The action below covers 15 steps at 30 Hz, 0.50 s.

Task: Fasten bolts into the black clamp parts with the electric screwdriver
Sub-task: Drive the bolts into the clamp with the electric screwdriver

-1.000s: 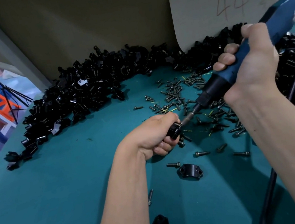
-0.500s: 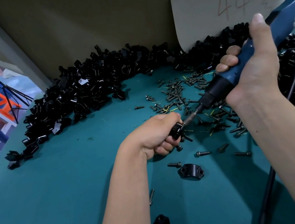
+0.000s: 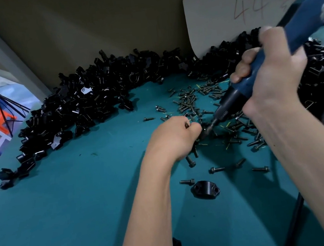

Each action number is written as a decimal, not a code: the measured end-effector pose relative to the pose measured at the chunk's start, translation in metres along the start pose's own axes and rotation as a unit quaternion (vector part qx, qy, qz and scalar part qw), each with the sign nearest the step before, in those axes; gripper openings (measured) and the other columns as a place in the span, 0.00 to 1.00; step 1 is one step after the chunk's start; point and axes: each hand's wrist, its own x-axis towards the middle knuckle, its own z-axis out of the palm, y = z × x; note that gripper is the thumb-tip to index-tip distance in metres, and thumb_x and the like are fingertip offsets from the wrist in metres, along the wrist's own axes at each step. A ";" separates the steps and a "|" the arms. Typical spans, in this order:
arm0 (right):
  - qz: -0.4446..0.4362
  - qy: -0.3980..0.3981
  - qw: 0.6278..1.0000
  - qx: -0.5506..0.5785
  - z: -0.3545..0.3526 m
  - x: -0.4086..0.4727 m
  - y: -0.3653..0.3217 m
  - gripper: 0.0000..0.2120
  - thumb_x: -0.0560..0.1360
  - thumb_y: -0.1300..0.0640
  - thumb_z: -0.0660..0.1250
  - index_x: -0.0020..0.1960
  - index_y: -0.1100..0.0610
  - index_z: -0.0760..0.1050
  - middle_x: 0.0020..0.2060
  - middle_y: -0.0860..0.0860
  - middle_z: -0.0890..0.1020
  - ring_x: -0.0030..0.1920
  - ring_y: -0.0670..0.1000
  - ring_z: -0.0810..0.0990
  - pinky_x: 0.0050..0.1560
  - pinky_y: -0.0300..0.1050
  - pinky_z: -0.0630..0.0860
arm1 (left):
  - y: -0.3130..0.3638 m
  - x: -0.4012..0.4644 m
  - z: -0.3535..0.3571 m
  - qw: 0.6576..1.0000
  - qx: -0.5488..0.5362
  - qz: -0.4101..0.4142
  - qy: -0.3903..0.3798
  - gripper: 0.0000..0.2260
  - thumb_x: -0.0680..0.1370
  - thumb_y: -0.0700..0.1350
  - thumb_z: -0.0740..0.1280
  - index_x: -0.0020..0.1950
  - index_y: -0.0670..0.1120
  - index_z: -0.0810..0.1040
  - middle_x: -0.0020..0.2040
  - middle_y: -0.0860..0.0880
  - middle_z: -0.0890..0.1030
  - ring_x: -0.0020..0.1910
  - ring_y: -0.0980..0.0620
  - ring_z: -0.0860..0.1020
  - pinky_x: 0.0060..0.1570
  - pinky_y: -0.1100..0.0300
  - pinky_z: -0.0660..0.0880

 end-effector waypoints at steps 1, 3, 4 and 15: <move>-0.007 -0.010 1.000 -0.015 0.001 -0.003 0.002 0.08 0.79 0.62 0.66 0.52 0.57 0.66 0.28 0.50 0.72 0.24 0.50 0.68 0.28 0.43 0.67 | -0.001 0.001 0.001 1.000 0.028 0.004 0.005 0.13 0.82 0.51 0.60 0.40 0.47 0.68 0.34 0.49 0.70 0.33 0.47 0.67 0.34 0.55 0.63; -0.019 -0.023 0.999 -0.019 0.004 -0.006 0.004 0.09 0.79 0.60 0.67 0.53 0.57 0.66 0.30 0.51 0.72 0.24 0.51 0.68 0.28 0.43 0.69 | -0.006 0.002 0.000 1.000 0.004 0.009 0.012 0.13 0.81 0.51 0.61 0.39 0.48 0.67 0.33 0.50 0.70 0.32 0.48 0.67 0.33 0.55 0.62; -0.020 -0.021 1.000 -0.008 0.006 -0.006 0.003 0.11 0.79 0.59 0.68 0.55 0.57 0.67 0.30 0.51 0.73 0.25 0.50 0.69 0.28 0.43 0.69 | -0.010 0.002 -0.002 0.999 -0.050 0.006 0.014 0.13 0.81 0.50 0.60 0.38 0.48 0.66 0.32 0.51 0.68 0.31 0.50 0.65 0.32 0.56 0.61; 0.051 0.011 0.996 0.079 -0.004 0.002 0.001 0.13 0.80 0.56 0.67 0.56 0.56 0.63 0.32 0.50 0.72 0.28 0.48 0.68 0.29 0.42 0.69 | -0.013 -0.009 -0.014 0.978 -0.190 -0.034 -0.077 0.11 0.81 0.49 0.55 0.42 0.46 0.69 0.28 0.49 0.70 0.24 0.53 0.61 0.24 0.63 0.56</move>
